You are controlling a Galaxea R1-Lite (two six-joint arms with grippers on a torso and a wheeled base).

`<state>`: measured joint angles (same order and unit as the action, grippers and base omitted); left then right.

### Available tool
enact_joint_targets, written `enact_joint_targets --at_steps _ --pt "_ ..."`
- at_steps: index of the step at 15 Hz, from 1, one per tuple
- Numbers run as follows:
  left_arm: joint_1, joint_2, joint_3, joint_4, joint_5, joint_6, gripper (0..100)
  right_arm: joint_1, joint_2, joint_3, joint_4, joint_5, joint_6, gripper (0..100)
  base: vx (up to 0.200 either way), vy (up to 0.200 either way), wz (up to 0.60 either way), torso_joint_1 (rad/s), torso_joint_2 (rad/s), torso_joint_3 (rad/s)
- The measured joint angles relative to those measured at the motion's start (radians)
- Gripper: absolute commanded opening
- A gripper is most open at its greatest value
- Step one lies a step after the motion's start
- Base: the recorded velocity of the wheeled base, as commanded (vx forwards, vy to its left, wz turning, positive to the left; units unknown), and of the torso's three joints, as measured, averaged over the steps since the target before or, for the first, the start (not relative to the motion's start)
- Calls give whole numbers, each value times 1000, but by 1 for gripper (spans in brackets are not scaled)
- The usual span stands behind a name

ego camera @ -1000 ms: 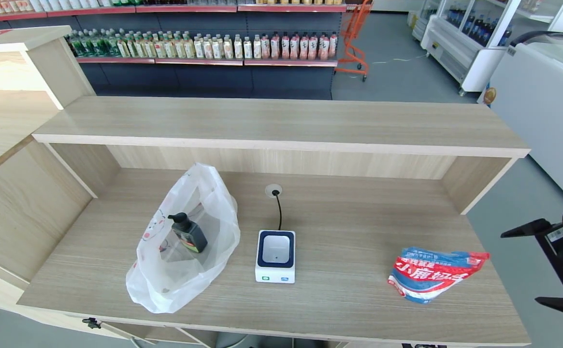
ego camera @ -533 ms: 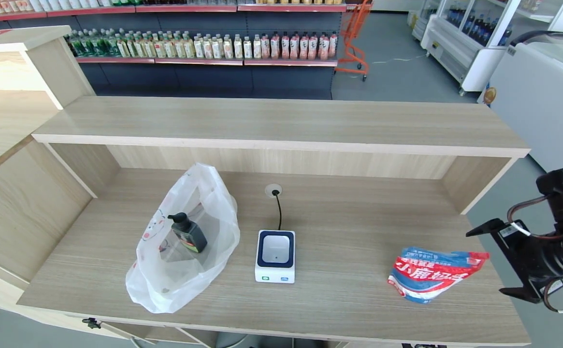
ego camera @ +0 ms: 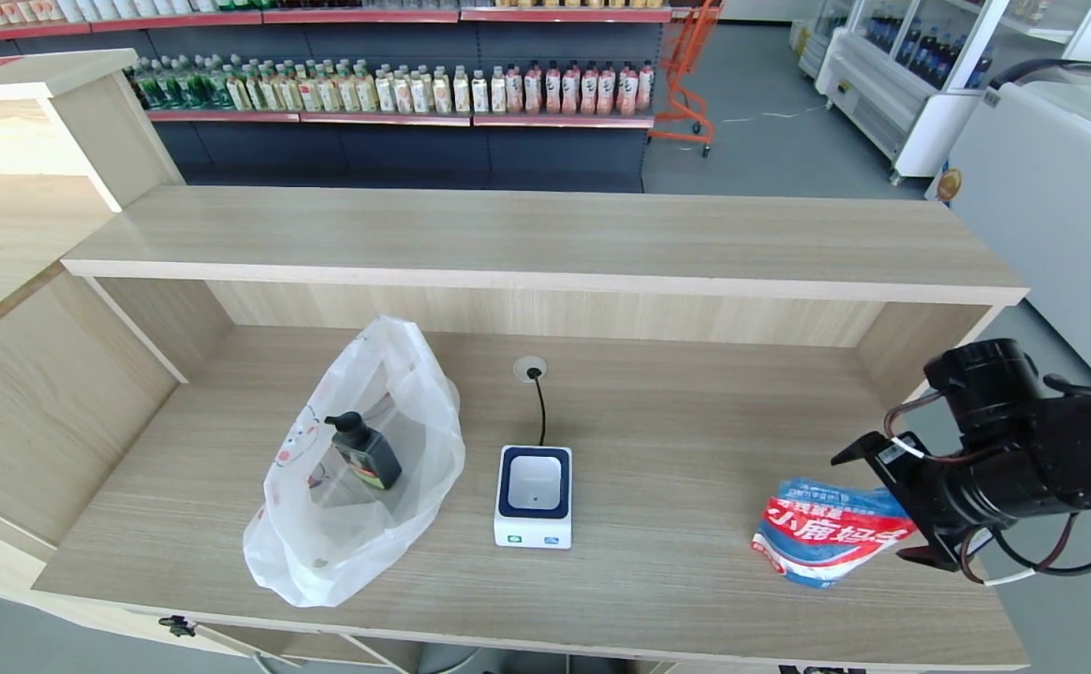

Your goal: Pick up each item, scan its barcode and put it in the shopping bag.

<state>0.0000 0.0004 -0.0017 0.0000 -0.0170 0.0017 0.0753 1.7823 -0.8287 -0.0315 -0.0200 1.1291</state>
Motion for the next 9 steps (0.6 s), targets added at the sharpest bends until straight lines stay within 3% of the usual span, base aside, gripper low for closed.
enact_joint_targets --at_steps 5,6,9 --pt "0 0 0 0 0 0 100 23 99 -6 -73 -22 -22 100 0 0 0 0 0 0" --pt "0 0 0 0 0 0 100 33 115 -10 -92 -28 -22 0 0 0 0 0 0 0" --pt "0 0 0 0 0 0 100 65 156 -24 -96 -40 -23 0 0 0 0 0 0 0"
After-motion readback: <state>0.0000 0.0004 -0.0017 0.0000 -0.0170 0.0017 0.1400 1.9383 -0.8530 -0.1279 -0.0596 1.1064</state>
